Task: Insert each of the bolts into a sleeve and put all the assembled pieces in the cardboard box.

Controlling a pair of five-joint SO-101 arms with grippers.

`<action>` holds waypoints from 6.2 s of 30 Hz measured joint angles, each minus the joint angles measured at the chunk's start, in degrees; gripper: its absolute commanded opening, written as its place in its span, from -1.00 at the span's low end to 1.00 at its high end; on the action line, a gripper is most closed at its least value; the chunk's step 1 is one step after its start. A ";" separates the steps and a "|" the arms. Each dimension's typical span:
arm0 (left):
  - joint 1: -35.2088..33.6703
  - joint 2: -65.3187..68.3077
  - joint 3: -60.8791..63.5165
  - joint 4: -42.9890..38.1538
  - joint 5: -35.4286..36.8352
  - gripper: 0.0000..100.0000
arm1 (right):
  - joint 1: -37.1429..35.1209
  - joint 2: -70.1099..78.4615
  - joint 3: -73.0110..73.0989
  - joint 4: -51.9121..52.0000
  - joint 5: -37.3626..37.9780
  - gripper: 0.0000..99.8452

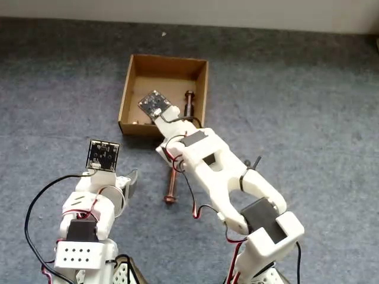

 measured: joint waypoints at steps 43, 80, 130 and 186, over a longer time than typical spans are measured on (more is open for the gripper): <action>0.00 0.00 0.53 -0.09 0.00 -0.50 | 2.46 -5.10 -9.41 32.88 0.18 -0.98; 0.00 0.00 0.53 -0.18 0.00 -0.50 | 2.46 -6.15 5.01 28.57 0.18 -0.73; 1.32 0.18 -20.75 18.99 -11.78 -0.50 | 26.73 -62.42 46.59 1.05 -43.96 -0.99; 2.90 90.37 -59.52 16.70 6.07 -0.89 | 30.68 -62.42 48.18 -0.26 -44.75 -0.99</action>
